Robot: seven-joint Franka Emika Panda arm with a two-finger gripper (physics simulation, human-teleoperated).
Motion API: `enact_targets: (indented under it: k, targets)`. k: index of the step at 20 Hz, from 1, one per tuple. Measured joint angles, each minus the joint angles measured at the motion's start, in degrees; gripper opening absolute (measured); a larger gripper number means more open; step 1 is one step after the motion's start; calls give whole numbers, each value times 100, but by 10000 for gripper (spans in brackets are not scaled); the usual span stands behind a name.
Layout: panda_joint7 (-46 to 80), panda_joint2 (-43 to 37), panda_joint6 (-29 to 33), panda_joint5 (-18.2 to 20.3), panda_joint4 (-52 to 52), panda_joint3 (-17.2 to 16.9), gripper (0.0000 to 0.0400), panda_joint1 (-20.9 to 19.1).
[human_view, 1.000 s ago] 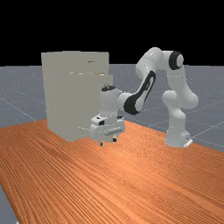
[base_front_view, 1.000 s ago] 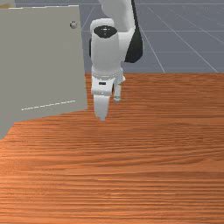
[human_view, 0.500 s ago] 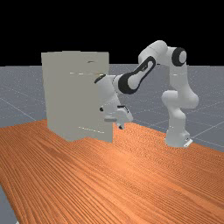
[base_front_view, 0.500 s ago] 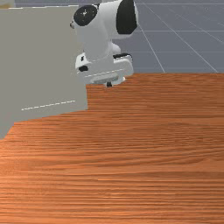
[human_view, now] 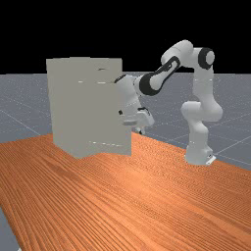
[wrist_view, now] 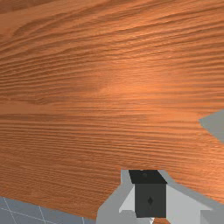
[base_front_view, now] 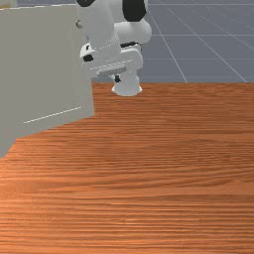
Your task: Close the cabinet door
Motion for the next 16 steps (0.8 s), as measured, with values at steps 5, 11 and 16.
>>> enact_targets:
  k: [5, 11, 16]
  targets:
    - [-232, -264, 8, -199, -222, -408, 0, -30]
    - [-711, -309, -6, -398, -238, -1276, 0, -281]
    - [-1274, -303, 23, -537, -313, -2024, 0, -481]
